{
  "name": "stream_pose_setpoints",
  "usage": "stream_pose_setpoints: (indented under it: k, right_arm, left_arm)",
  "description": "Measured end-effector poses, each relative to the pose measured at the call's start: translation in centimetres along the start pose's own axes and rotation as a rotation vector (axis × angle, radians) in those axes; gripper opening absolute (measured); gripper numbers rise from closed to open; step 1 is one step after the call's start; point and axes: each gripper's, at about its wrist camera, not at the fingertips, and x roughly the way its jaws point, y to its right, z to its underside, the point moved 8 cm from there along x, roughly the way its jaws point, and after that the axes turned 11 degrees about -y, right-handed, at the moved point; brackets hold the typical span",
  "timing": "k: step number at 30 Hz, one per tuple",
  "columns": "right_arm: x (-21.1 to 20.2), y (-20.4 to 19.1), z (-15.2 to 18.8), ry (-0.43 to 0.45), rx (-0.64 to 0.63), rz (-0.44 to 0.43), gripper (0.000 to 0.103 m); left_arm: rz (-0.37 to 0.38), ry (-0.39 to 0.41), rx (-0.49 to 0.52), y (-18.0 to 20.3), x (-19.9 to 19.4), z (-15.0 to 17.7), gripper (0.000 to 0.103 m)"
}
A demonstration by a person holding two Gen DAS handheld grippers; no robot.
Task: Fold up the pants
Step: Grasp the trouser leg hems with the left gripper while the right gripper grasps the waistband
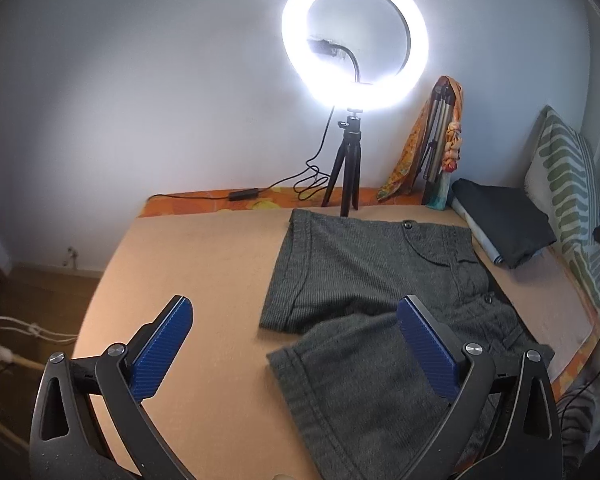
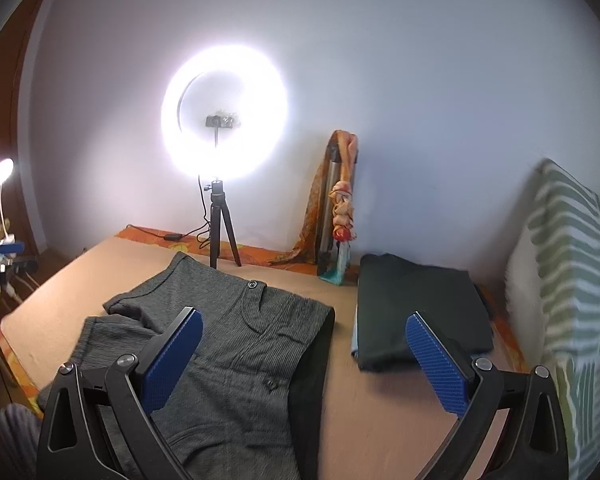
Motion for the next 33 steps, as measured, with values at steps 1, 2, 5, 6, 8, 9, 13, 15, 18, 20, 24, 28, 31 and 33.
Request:
stream_pose_setpoints:
  k: [1, 2, 5, 6, 8, 9, 13, 15, 18, 20, 24, 28, 31, 33]
  right_arm:
    - [1.1, 0.3, -0.4, -0.015, 0.001, -0.008, 0.103]
    - [2.3, 0.7, -0.8, -0.03, 0.007, -0.022, 0.103]
    - [5.6, 1.4, -1.7, -0.077, 0.023, -0.095, 0.103]
    - [6.4, 1.5, -2.1, -0.086, 0.017, -0.111, 0.103]
    - [9.0, 1.6, -2.8, -0.126, 0.006, -0.15, 0.103]
    - [10.1, 1.8, -3.0, -0.148, 0.005, -0.162, 0.103]
    - [14.8, 1.7, -3.8, -0.223, -0.001, -0.214, 0.102]
    - [17.1, 1.4, -3.9, -0.255, -0.007, -0.239, 0.101]
    - [20.4, 1.4, -3.9, -0.305, 0.002, -0.256, 0.1]
    - [22.8, 1.3, -3.8, -0.339, 0.004, -0.269, 0.099]
    - [26.9, 0.6, -3.7, -0.392, -0.042, -0.27, 0.097]
    - [30.3, 0.3, -3.9, -0.429, -0.066, -0.276, 0.096]
    - [32.2, 0.1, -4.1, -0.447, -0.081, -0.271, 0.096]
    - [33.4, 0.2, -4.0, -0.463, -0.089, -0.27, 0.096]
  left_arm:
    - [0.004, -0.01, -0.001, -0.3, 1.0, -0.7, 0.101]
    - [0.011, -0.023, 0.003, -0.4, 1.9, -1.4, 0.101]
    - [0.057, -0.08, 0.004, -0.8, 5.5, -3.3, 0.097]
    - [0.076, -0.097, -0.003, -1.0, 6.6, -3.9, 0.097]
    - [0.099, -0.123, -0.021, -1.4, 8.9, -5.2, 0.095]
    - [0.102, -0.13, -0.029, -1.6, 9.8, -5.8, 0.095]
    - [0.106, -0.159, -0.016, -1.8, 13.9, -7.9, 0.095]
    - [0.129, -0.184, -0.023, -1.6, 16.1, -8.6, 0.095]
    - [0.143, -0.214, -0.016, -1.3, 19.0, -9.5, 0.095]
    - [0.149, -0.234, -0.011, -1.3, 21.0, -10.0, 0.095]
    - [0.142, -0.266, -0.027, -1.6, 24.7, -10.9, 0.095]
    - [0.131, -0.294, -0.046, -1.9, 28.1, -11.4, 0.095]
    - [0.126, -0.316, -0.039, -1.4, 30.2, -11.4, 0.095]
    - [0.12, -0.326, -0.032, -1.3, 31.0, -11.4, 0.094]
